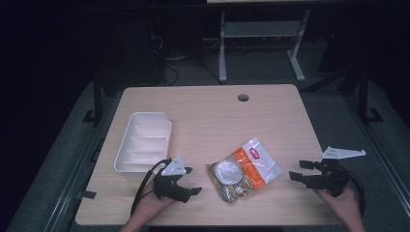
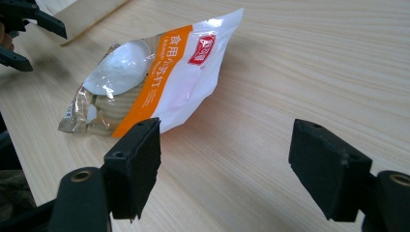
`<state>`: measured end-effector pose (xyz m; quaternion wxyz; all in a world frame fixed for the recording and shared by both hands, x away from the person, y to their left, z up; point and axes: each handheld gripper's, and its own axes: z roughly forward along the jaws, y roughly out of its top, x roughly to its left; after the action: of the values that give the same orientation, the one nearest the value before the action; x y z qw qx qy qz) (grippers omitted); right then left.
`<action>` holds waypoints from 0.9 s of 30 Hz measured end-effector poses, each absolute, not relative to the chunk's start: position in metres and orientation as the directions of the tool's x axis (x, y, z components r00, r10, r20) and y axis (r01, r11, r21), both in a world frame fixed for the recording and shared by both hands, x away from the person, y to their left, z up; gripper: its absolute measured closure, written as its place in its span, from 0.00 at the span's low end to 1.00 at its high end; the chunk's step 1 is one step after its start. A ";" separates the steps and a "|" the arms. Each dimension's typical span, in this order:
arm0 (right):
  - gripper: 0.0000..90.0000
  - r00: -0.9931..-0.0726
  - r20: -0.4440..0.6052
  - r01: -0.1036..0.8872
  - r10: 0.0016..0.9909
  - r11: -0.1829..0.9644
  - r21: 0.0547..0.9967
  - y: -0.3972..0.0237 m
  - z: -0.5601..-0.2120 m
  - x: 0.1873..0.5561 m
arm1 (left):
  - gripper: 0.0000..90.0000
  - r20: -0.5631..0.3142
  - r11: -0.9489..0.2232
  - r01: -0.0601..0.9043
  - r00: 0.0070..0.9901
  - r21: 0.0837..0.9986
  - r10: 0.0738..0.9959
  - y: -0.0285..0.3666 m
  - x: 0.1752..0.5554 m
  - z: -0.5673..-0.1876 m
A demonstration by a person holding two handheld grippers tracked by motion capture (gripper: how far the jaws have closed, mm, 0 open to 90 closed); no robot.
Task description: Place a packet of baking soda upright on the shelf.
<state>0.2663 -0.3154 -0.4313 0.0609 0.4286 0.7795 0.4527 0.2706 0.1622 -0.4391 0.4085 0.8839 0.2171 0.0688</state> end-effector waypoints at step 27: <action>0.28 -0.613 0.291 0.615 0.735 0.212 0.760 -0.313 -0.429 0.267 | 0.74 -0.077 -0.621 0.321 0.919 0.715 0.387 0.111 0.297 -0.430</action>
<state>0.2667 -0.3125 -0.4287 0.0662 0.4351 0.7755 0.4527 0.2965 0.1106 -0.4304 0.3881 0.8993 0.1969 0.0423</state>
